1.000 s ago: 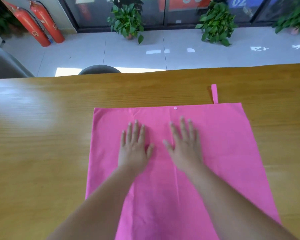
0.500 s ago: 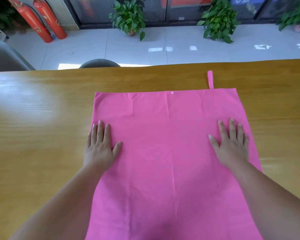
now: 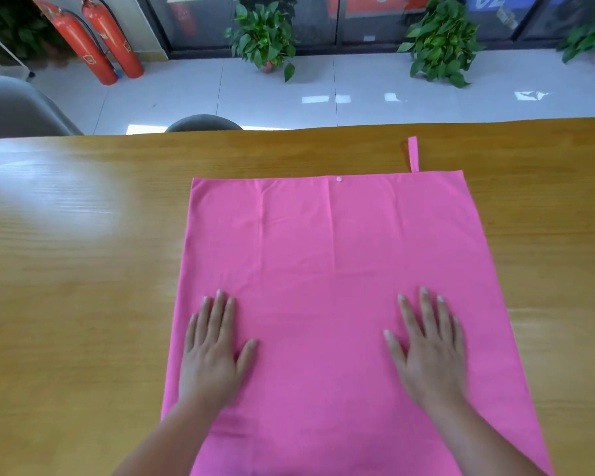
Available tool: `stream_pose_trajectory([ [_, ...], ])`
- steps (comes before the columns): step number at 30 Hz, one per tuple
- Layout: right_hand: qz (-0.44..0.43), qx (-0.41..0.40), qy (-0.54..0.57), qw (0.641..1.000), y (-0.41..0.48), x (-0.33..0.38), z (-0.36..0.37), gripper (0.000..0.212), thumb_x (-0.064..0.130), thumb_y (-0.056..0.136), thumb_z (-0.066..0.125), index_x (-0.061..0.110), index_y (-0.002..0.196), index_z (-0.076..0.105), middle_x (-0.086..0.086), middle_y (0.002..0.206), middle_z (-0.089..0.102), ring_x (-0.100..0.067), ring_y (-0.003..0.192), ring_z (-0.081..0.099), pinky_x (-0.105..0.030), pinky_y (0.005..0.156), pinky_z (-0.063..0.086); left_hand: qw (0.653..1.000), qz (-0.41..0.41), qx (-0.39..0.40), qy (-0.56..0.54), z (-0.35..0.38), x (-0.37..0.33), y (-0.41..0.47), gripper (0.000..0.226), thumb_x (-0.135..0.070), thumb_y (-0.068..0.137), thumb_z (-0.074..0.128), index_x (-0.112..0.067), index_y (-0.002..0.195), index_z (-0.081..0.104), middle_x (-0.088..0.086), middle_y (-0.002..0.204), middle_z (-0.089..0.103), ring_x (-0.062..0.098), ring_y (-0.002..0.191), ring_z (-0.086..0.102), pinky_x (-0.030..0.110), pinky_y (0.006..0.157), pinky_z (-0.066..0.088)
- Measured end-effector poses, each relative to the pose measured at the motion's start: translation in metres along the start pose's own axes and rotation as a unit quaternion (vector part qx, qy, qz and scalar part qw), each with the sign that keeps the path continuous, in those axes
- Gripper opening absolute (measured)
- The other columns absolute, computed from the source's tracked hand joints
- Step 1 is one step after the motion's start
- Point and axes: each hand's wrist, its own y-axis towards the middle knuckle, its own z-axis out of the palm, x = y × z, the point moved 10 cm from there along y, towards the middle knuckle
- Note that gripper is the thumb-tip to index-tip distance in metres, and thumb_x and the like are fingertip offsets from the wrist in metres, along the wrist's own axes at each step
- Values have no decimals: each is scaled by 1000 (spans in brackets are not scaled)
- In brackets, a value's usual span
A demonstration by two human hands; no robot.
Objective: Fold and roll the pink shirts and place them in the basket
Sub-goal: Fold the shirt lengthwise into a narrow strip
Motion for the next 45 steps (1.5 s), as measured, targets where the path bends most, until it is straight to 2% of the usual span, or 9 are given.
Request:
stream_pose_trajectory([
  [7, 28, 47, -8, 998, 70, -24, -8, 78, 76, 101, 5, 39, 168, -10, -1, 175, -23, -29, 161, -20, -57, 131, 5, 998, -25, 38, 39, -6, 18, 75, 93, -75, 102, 17, -15, 170, -1, 3, 177, -14, 24, 163, -17, 51, 133, 8],
  [12, 43, 87, 27, 995, 134, 2, -39, 79, 74, 102, 17, 36, 168, -6, -3, 175, -23, -34, 161, -17, -62, 129, 4, 996, -27, 66, 51, -26, -30, 132, 86, -70, 105, 15, -18, 169, -9, 5, 174, -23, 30, 161, -20, 51, 133, 0],
  [16, -89, 68, 30, 993, 84, 90, -31, 75, 72, 105, 15, 37, 168, -6, -4, 175, -22, -33, 161, -20, -57, 131, -1, 998, 42, 55, 6, -3, -105, 90, 85, -68, 106, 22, -19, 170, -5, 2, 176, -19, 27, 162, -20, 50, 133, 3],
  [18, -128, 49, 8, 991, 40, 102, -10, 74, 72, 106, 17, 37, 169, 1, -3, 176, -16, -32, 162, -16, -59, 131, 7, 998, 55, 37, -2, 11, -113, 50, 85, -68, 107, 26, -19, 170, -3, 0, 177, -15, 24, 162, -19, 50, 133, 5],
  [26, 4, 15, -9, 1000, -10, -48, 5, 78, 72, 102, 24, 35, 169, 8, -2, 178, -5, -30, 164, -8, -59, 130, 13, 999, -51, -3, 4, 4, 19, -18, 87, -69, 102, 32, -18, 170, 10, 2, 178, -2, 26, 164, -6, 53, 132, 12],
  [31, 1, 21, -20, 1000, 55, -44, -6, 78, 76, 101, 6, 38, 168, -7, -1, 176, -20, -30, 162, -17, -58, 131, 6, 997, -58, 30, 50, -2, 21, 53, 94, -78, 100, 13, -17, 170, 5, 6, 178, -9, 27, 163, -12, 51, 133, 6],
  [35, 21, 37, -7, 999, 88, -28, -22, 77, 70, 103, 11, 33, 169, -2, -5, 176, -19, -34, 162, -14, -60, 130, 6, 995, -51, 57, 63, -17, -15, 87, 88, -75, 101, 7, -20, 170, -3, 9, 175, -19, 32, 161, -19, 52, 132, 0],
  [41, -145, 21, 6, 989, 1, 89, -3, 74, 70, 107, 16, 33, 169, 0, -3, 177, -16, -30, 162, -16, -55, 132, 6, 995, 89, 39, 8, 20, -138, 16, 81, -70, 108, 21, -24, 170, 0, 1, 177, -13, 24, 163, -17, 49, 133, 5],
  [45, -126, 1, -7, 992, -32, 20, 17, 75, 72, 105, 22, 38, 169, 2, 2, 178, -11, -26, 163, -12, -54, 131, 14, 999, 52, 6, 2, 25, -79, -32, 82, -69, 106, 33, -28, 170, 4, -6, 178, -6, 20, 164, -10, 50, 133, 9],
])
